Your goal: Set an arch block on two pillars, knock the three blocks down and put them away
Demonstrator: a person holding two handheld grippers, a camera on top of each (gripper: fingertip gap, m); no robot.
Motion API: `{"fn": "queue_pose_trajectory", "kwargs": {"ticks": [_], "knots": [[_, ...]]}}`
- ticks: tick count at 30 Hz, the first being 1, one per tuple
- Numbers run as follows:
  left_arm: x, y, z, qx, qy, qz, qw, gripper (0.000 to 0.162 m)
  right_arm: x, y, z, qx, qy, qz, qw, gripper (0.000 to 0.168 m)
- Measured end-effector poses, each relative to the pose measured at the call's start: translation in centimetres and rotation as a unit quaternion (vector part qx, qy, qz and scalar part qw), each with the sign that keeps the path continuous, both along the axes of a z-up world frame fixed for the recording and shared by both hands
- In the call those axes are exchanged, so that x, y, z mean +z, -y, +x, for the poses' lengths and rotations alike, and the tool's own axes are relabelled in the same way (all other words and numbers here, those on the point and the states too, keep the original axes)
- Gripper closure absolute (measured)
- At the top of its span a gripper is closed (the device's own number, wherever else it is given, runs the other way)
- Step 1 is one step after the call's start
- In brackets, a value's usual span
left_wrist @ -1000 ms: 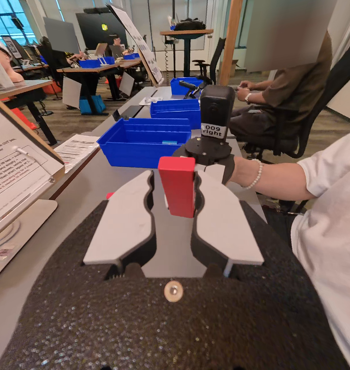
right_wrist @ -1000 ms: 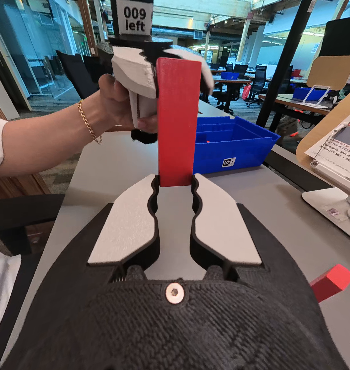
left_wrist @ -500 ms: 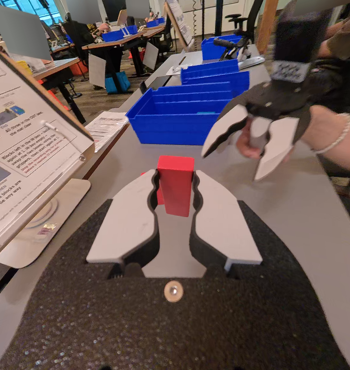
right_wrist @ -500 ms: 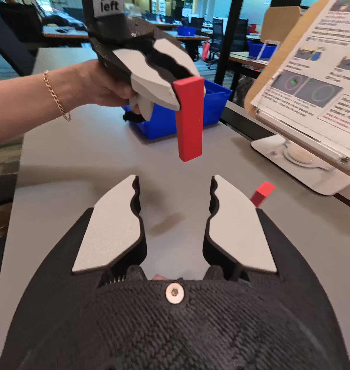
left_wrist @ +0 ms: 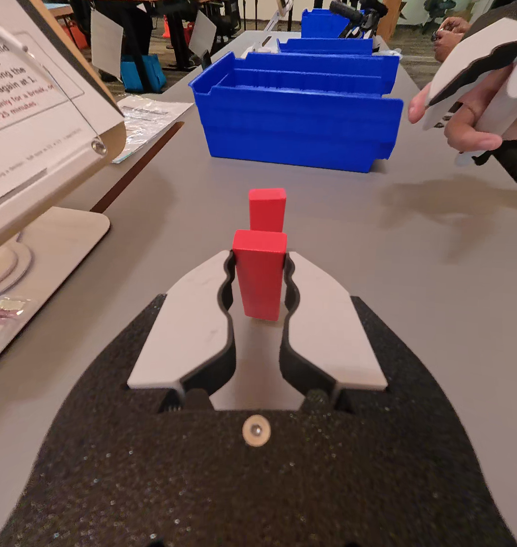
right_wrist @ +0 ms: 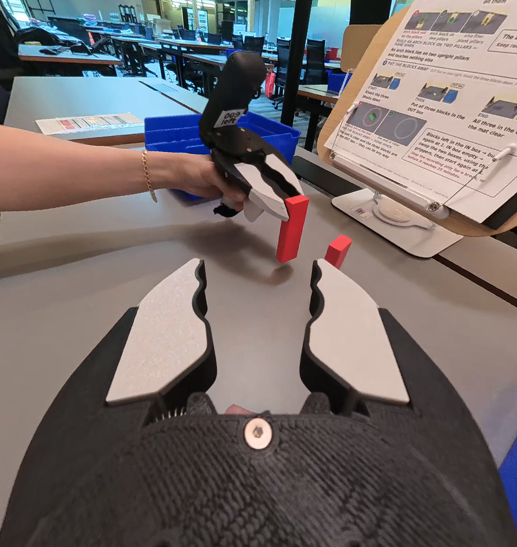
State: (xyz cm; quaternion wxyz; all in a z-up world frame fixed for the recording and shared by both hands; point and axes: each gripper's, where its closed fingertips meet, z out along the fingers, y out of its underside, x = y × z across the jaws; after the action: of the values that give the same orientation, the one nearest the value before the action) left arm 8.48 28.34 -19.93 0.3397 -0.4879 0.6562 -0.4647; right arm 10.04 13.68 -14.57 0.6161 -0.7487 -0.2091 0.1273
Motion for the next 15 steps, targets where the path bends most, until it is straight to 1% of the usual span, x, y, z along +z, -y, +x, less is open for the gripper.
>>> {"fn": "queue_pose_trajectory", "kwargs": {"ticks": [1, 6, 12, 15], "knots": [[-0.4, -0.2, 0.1, 0.002, -0.004, 0.001, 1.0, 0.131, -0.2, 0.0, 0.1, 0.0, 0.0, 0.001, 1.0, 0.1], [-1.2, -0.8, 0.6, 0.004, -0.009, 0.005, 1.0, 0.131, -0.4, -0.3, 0.8, -0.001, 0.006, -0.001, 1.0, 0.1], [-2.0, -0.3, 0.9, -0.009, -0.03, 0.037, 0.999, 0.131, -0.5, -0.3, 2.0, -0.013, 0.001, 0.002, 1.0, 0.1], [-2.1, -0.4, 0.9, -0.006, -0.028, 0.03, 0.999, 0.131, -0.5, -0.4, 2.6, -0.021, -0.003, 0.002, 1.0, 0.1]]}}
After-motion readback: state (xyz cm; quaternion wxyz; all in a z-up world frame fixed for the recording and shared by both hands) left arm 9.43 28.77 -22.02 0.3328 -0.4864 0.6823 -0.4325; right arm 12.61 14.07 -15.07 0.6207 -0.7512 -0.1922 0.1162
